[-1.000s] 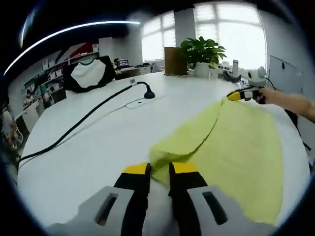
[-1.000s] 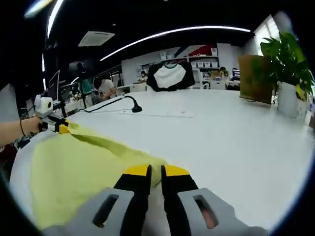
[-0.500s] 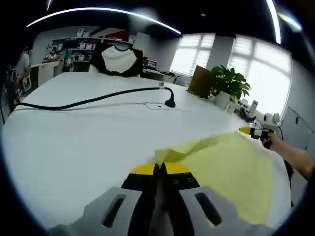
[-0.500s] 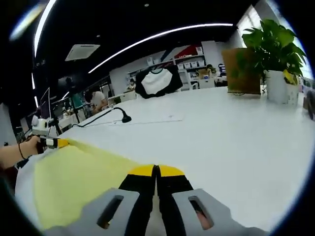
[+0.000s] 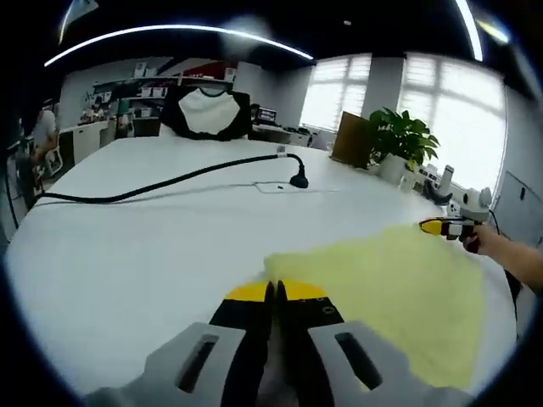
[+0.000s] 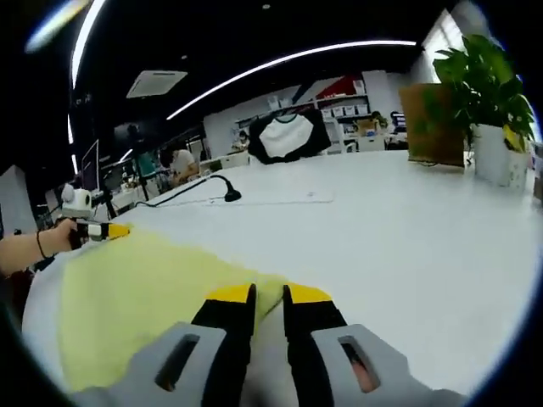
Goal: Fold the garment on the visible template until the final outline fits inside the template.
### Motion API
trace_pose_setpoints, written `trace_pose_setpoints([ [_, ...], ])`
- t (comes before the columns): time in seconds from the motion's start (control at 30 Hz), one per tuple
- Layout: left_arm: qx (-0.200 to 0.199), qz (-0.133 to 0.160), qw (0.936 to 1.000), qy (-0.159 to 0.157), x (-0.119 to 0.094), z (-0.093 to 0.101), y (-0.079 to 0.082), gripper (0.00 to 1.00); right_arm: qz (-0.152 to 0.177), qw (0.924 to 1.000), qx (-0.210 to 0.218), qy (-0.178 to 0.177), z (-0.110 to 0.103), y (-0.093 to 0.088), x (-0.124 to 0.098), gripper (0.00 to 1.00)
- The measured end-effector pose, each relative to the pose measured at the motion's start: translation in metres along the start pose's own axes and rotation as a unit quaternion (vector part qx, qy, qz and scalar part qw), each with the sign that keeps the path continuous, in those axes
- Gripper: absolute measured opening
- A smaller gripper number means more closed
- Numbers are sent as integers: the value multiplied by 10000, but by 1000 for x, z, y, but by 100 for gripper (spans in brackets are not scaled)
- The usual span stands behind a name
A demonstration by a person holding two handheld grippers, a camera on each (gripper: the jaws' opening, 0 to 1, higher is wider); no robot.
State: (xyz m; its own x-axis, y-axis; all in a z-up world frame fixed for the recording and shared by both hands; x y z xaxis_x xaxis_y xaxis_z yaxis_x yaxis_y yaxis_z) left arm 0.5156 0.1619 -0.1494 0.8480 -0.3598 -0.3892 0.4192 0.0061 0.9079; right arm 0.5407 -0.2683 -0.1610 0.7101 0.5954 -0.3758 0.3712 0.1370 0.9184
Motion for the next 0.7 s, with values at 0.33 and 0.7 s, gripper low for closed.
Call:
trace_pose_setpoints([
  [0.33, 1372, -342, 9881, 599, -5, 1, -2, 2, -630, 9877, -1216, -754, -12, 10, 7, 0],
  [0.7, -325, 500, 9979, 264, -20, -3, 9, 7, -515, 9713, -2202, -743, -14, 18, -1, 13],
])
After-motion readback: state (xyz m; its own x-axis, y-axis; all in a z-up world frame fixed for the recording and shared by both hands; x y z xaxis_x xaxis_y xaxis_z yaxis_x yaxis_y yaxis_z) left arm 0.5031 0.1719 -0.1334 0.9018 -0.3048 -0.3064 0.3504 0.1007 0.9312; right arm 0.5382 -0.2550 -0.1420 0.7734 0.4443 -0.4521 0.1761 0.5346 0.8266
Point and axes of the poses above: the point that each gripper's makers call its tool centre point, and the gripper's own axes: x roughly forward along the fingers, z roughly to its right, y roughly out of its top, the point moved 9 cm from there along -x, roughly backward along the fingers, and after that the axes turned 4 degrees about y, right-handed, at the moved point
